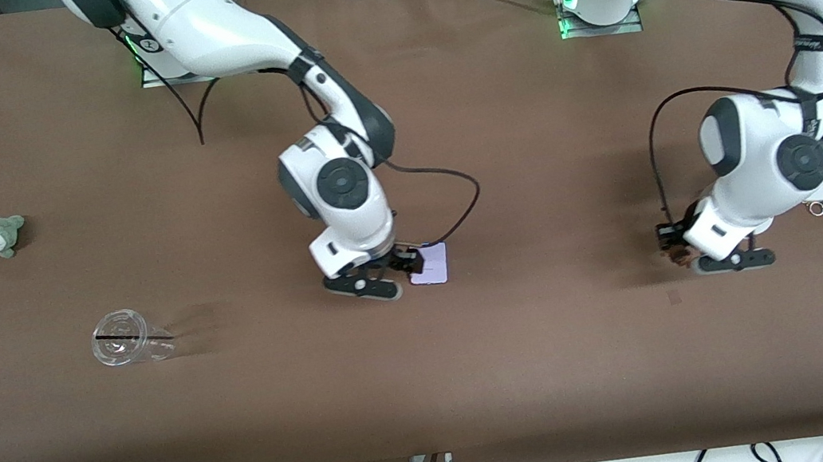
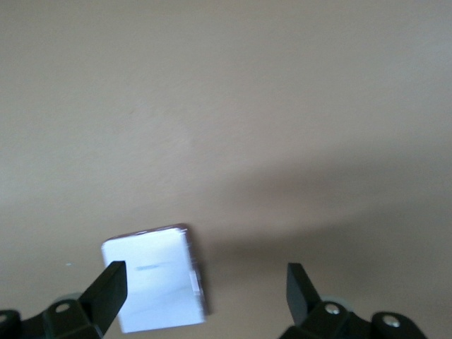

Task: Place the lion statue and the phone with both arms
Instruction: 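Carry the lion toward the white lamp while the right gripper grasps the phone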

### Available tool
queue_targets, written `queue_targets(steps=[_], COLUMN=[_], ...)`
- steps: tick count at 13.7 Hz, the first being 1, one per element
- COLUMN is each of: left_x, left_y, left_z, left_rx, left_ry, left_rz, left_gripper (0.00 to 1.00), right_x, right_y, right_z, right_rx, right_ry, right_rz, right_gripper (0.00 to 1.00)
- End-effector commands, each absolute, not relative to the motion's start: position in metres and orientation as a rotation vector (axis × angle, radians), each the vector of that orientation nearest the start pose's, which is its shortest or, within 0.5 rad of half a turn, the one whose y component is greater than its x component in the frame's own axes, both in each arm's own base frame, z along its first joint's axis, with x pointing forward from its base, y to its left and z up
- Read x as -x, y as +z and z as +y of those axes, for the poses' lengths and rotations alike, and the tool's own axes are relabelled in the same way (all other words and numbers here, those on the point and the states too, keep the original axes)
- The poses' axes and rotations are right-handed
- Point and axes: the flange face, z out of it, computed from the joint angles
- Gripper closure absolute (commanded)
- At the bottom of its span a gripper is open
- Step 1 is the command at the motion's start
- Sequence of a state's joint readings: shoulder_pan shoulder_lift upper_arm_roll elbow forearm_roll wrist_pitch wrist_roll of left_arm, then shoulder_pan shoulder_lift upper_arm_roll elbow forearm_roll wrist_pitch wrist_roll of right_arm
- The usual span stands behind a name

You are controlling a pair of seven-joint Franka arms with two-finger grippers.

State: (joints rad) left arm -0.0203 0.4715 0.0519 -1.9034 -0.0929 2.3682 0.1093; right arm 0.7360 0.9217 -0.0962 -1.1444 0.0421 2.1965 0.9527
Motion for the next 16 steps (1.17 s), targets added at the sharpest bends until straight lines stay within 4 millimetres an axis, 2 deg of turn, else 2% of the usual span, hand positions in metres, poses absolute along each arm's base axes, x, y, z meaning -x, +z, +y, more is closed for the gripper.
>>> queue_targets(steps=[1, 4, 6, 8, 13, 16], left_x=[-0.591, -0.566, -0.555, -0.552, -0.551, -0.553], left_y=[0.254, 0.237, 0.226, 0.222, 0.216, 0.205], left_z=[0.049, 0.048, 0.048, 0.049, 0.05, 0.051], left_rx=[3.179, 3.169, 3.161, 3.16, 3.153, 3.145], left_ry=[-0.024, -0.068, -0.106, -0.106, -0.138, -0.173], left_rz=[0.098, 0.09, 0.086, 0.083, 0.079, 0.077], left_gripper=[1.0, 1.0, 1.0, 1.0, 1.0, 1.0], right_x=[-0.607, -0.595, -0.588, -0.581, -0.569, -0.563], right_y=[0.248, 0.227, 0.221, 0.21, 0.201, 0.186], right_z=[0.513, 0.532, 0.541, 0.548, 0.559, 0.562], right_rx=[2.988, 2.957, 2.948, 2.973, 3.009, 3.049], right_ry=[-0.269, -0.314, -0.354, -0.386, -0.47, -0.507], right_rz=[0.491, 0.504, 0.506, 0.455, 0.33, 0.269], right_gripper=[0.0, 0.0, 0.0, 0.0, 0.0, 0.0])
